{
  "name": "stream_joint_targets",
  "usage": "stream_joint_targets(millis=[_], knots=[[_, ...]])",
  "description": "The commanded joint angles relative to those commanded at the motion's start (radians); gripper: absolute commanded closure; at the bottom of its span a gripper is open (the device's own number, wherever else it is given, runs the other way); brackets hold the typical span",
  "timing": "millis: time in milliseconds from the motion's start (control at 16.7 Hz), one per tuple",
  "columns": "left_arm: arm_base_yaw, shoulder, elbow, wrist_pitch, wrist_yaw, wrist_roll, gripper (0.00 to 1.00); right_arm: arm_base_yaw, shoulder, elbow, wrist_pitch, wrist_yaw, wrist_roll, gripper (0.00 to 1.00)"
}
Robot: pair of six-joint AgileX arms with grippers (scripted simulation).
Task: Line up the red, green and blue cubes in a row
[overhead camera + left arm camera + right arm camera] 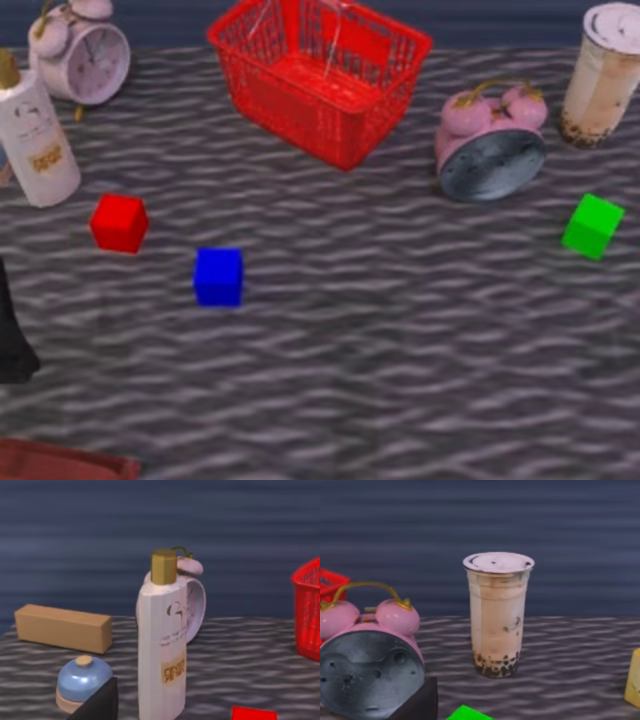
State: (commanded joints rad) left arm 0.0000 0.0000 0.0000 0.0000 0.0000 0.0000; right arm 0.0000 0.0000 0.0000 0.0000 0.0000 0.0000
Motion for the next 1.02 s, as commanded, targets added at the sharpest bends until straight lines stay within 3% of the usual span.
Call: stream_joint_targets(millis=[240, 480, 1020], knots=[[-0.002, 0.029, 0.03, -0.021, 0.0, 0.001, 0.0, 0.0, 0.0, 0.0, 0.0, 0.0, 0.0, 0.0], [-0.014, 0.214, 0.211, -0.137, 0.0, 0.006, 0.0, 0.0, 0.0, 0.0, 0.0, 0.0, 0.0, 0.0], [-0.064, 1.159, 0.971, -0.619, 0.001, 0.037, 0.0, 0.0, 0.0, 0.0, 0.0, 0.0, 0.0, 0.0]])
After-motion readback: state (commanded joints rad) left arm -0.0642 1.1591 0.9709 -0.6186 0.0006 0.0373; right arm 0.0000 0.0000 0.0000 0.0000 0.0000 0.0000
